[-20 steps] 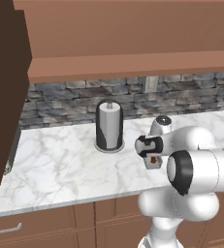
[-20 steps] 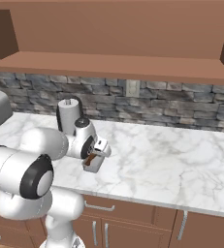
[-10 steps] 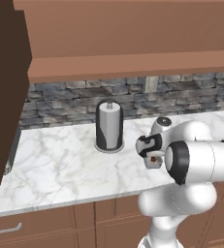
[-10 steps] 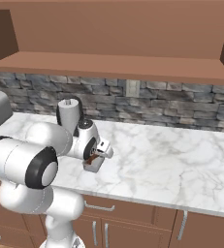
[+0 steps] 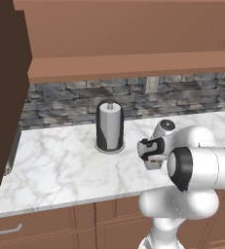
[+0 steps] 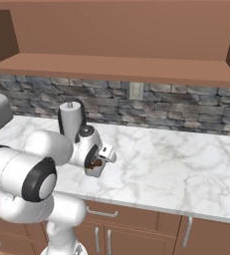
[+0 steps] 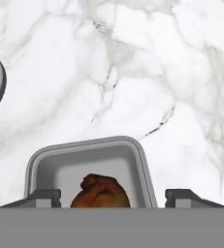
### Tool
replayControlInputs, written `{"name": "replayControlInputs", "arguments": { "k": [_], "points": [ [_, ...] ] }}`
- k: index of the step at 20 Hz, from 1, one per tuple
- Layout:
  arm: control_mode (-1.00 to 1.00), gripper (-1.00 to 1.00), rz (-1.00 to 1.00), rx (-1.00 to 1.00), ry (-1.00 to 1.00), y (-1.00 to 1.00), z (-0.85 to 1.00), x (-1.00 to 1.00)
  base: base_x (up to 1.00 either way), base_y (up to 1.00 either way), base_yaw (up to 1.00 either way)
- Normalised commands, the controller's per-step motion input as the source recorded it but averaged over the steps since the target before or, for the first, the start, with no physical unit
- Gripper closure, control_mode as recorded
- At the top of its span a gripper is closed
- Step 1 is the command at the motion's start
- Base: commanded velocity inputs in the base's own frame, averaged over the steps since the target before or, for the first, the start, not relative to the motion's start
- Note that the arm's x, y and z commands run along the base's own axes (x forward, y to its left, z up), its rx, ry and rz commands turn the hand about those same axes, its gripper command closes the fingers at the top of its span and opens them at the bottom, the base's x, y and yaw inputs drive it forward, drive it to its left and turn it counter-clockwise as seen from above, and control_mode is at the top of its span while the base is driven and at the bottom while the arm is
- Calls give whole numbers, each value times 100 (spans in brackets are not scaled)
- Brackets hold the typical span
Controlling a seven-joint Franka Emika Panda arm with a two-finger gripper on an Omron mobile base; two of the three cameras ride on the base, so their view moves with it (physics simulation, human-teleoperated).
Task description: Retrieve the tupperware from the cabinet, then place the raw meat into the tupperware to avoid contamination.
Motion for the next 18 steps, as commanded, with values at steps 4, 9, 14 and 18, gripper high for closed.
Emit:
{"name": "replayControlInputs", "arguments": {
  "k": [4, 9, 14, 18],
  "points": [
    [-100, -100, 0, 0, -3, 8, 24, -10, 0, 0, 0],
    [-100, -100, -1, 0, 0, 11, 34, -6, 0, 0, 0],
    [-100, -100, -1, 1, 0, 4, 38, -12, 0, 0, 0],
    [-100, -100, -1, 3, -1, 0, 39, -29, 0, 0, 0]
  ]
}}
